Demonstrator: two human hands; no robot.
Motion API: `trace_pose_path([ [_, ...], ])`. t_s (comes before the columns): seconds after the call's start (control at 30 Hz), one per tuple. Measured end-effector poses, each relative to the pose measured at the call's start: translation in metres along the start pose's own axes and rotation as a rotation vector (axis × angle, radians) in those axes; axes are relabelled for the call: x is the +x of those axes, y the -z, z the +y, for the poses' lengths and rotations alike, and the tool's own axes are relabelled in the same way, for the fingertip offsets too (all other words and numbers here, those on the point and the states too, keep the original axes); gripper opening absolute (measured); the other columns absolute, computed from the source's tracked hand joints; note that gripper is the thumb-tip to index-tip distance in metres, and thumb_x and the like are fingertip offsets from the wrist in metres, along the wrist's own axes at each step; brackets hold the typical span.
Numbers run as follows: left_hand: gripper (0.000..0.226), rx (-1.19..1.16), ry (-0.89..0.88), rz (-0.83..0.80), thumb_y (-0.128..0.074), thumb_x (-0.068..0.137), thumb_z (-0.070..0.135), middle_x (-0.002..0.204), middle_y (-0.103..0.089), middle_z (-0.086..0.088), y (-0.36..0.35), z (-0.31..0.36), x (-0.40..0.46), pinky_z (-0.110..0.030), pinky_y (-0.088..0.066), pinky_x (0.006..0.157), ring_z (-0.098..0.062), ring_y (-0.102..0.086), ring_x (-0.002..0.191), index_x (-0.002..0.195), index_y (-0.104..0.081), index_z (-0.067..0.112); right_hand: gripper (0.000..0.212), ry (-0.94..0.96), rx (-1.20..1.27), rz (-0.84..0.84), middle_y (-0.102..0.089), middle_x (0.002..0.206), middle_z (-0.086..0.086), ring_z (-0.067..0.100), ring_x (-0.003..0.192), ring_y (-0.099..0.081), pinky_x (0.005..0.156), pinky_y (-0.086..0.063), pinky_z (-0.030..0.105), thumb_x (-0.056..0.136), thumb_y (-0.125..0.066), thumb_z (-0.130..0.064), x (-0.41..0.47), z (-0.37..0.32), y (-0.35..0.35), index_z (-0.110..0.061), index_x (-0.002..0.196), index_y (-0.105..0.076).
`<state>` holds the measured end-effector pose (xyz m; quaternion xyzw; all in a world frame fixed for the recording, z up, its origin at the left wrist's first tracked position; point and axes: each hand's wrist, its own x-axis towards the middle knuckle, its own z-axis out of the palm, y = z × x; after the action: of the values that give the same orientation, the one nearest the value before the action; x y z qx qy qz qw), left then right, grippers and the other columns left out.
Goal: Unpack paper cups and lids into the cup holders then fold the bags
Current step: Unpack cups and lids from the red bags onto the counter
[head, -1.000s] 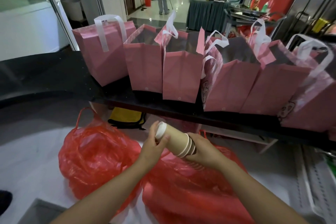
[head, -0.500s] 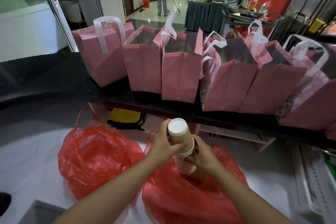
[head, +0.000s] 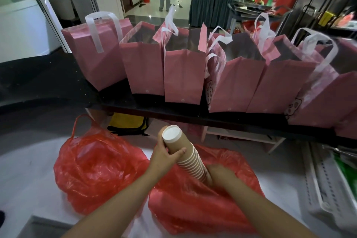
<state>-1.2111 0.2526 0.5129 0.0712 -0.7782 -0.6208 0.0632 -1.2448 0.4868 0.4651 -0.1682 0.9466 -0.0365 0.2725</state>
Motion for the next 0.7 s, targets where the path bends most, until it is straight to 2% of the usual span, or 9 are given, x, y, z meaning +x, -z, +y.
trace_pose_path([
  [0.07, 0.102, -0.007, 0.032, 0.004, -0.087, 0.063, 0.051, 0.13, -0.052, 0.037, -0.003, -0.007, -0.004, -0.039, -0.052, 0.103, 0.0, -0.054, 0.125, 0.144, -0.025, 0.057, 0.058, -0.026, -0.148, 0.005, -0.048, 0.147, 0.009, 0.029, 0.134, -0.046, 0.107, -0.038, 0.041, 0.094, -0.058, -0.038, 0.003, 0.004, -0.008, -0.021, 0.147, -0.039],
  [0.13, 0.111, -0.014, 0.065, 0.009, -0.088, 0.059, 0.053, 0.128, -0.054, 0.035, -0.006, -0.014, -0.006, -0.041, -0.054, 0.101, -0.002, -0.058, 0.121, 0.146, -0.019, 0.055, 0.07, -0.037, -0.204, 0.001, -0.042, 0.15, 0.01, 0.03, 0.139, -0.04, 0.111, -0.033, 0.044, 0.093, -0.06, -0.037, 0.003, 0.009, -0.015, -0.024, 0.153, -0.027],
  [0.2, 0.116, -0.041, 0.094, 0.013, -0.09, 0.058, 0.05, 0.131, -0.053, 0.028, -0.01, -0.02, -0.007, -0.043, -0.054, 0.101, -0.004, -0.06, 0.119, 0.147, -0.015, 0.052, 0.079, -0.048, -0.224, 0.015, -0.039, 0.15, 0.01, 0.031, 0.139, -0.038, 0.11, -0.033, 0.046, 0.09, -0.065, -0.039, 0.003, 0.014, -0.023, -0.027, 0.155, -0.022],
  [0.37, 0.115, -0.125, 0.175, 0.071, -0.093, 0.059, 0.044, 0.134, -0.055, 0.02, -0.02, -0.034, -0.014, -0.041, -0.054, 0.101, -0.001, -0.062, 0.116, 0.147, -0.02, 0.045, 0.082, -0.103, -0.232, 0.081, -0.039, 0.144, 0.006, 0.027, 0.134, -0.04, 0.107, -0.035, 0.043, 0.08, -0.075, -0.046, 0.004, 0.028, -0.038, -0.022, 0.146, -0.032],
  [0.5, 0.103, -0.181, 0.24, 0.146, -0.092, 0.056, 0.046, 0.132, -0.059, 0.007, -0.027, -0.043, -0.014, -0.046, -0.054, 0.1, -0.009, -0.065, 0.114, 0.139, -0.031, 0.037, 0.081, -0.106, -0.153, 0.093, -0.039, 0.14, 0.003, 0.027, 0.132, -0.038, 0.106, -0.035, 0.048, 0.074, -0.075, -0.046, 0.003, 0.035, -0.043, -0.023, 0.141, -0.036],
  [0.6, 0.1, -0.245, 0.275, 0.202, -0.092, 0.056, 0.046, 0.129, -0.061, 0.005, -0.025, -0.045, -0.009, -0.048, -0.055, 0.098, -0.013, -0.066, 0.112, 0.136, -0.033, 0.038, 0.081, -0.082, -0.087, 0.102, -0.038, 0.138, 0.001, 0.028, 0.129, -0.039, 0.104, -0.037, 0.05, 0.072, -0.074, -0.048, -0.001, 0.042, -0.043, -0.025, 0.139, -0.036],
  [0.7, 0.089, -0.364, 0.293, 0.23, -0.093, 0.062, 0.039, 0.128, -0.064, 0.0, -0.021, -0.043, -0.002, -0.052, -0.058, 0.091, -0.021, -0.068, 0.111, 0.133, -0.039, 0.042, 0.083, -0.044, 0.022, 0.147, -0.037, 0.134, -0.002, 0.026, 0.122, -0.042, 0.097, -0.044, 0.046, 0.068, -0.075, -0.049, -0.005, 0.047, -0.032, -0.029, 0.139, -0.035],
])
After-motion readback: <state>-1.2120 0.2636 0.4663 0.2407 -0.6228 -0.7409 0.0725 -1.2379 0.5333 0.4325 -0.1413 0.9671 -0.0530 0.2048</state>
